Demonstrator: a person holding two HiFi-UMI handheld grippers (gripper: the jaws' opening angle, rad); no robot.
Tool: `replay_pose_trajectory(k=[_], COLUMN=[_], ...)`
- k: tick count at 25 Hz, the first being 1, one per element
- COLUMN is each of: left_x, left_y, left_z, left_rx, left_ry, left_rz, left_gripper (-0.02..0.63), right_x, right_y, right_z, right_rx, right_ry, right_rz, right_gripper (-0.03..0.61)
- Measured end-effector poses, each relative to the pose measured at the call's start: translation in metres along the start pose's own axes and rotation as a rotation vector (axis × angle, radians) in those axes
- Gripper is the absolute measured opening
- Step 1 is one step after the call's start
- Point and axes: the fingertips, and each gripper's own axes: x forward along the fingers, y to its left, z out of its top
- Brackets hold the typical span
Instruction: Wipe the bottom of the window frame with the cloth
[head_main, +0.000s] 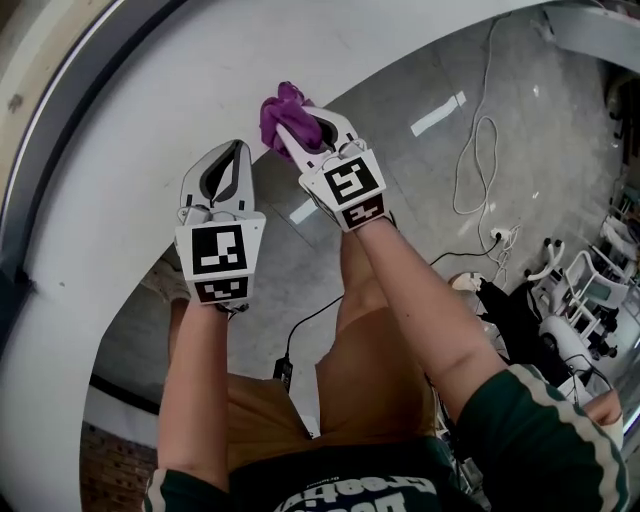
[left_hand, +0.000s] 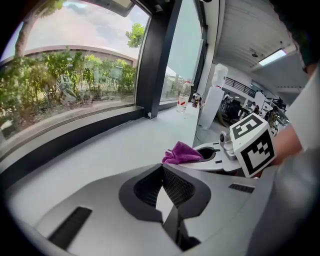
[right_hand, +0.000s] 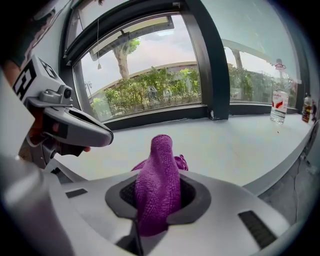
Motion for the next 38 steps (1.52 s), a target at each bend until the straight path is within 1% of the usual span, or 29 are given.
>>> replay_pose_trajectory(k=[6, 11, 14, 19, 24, 28, 34, 38], left_x=[-0.029, -0.021, -0.039, -0.06, -0.066, -0.075, -0.098, -0.114], left_y=[0.017, 0.018, 0.031, 0.043, 0.047, 0.053, 0.075, 0.094], left_z=[-0.001, 0.005, -0.003, -0.02, -0.027, -0.039, -0.056, -0.067], left_rx=[-0.006, -0.007, -0.019, -0.037, -0.06, -0.088, -0.132, -0.171], left_ry=[-0.017, -0.007, -0.016, -0.021, -0.031, -0.03, -0.031, -0.034], left_rz=[0.022, 0.037, 0.056, 0.072, 0.085, 0.096, 0.144, 0.164], left_gripper=[0.008, 0.008, 0.008, 0.008, 0.008, 0.008, 0.008, 0.008], right_x=[0.003, 0.005, 0.009, 0.012, 0.017, 0.018, 0.021, 0.029], right_y=[0.023, 0.006, 0.021, 0.056, 0.073, 0.081, 0.098, 0.124], right_z=[0.003, 0.0, 0.001, -0.002, -0.001, -0.003, -0.001, -0.002], right_rx=[-0.008, 0.003, -0.005, -0.031, -0.047, -0.057, -0.079, -0.072], right_ry=[0.012, 0.014, 0.012, 0.027, 0.03, 0.033, 0.054, 0.071], right_rz=[-0.005, -0.029, -0.046, -0.011, 0.014, 0.022, 0.031, 0.048], right_gripper=[0.095, 0.095, 0.095, 0.095, 0.095, 0.095, 0.095, 0.095])
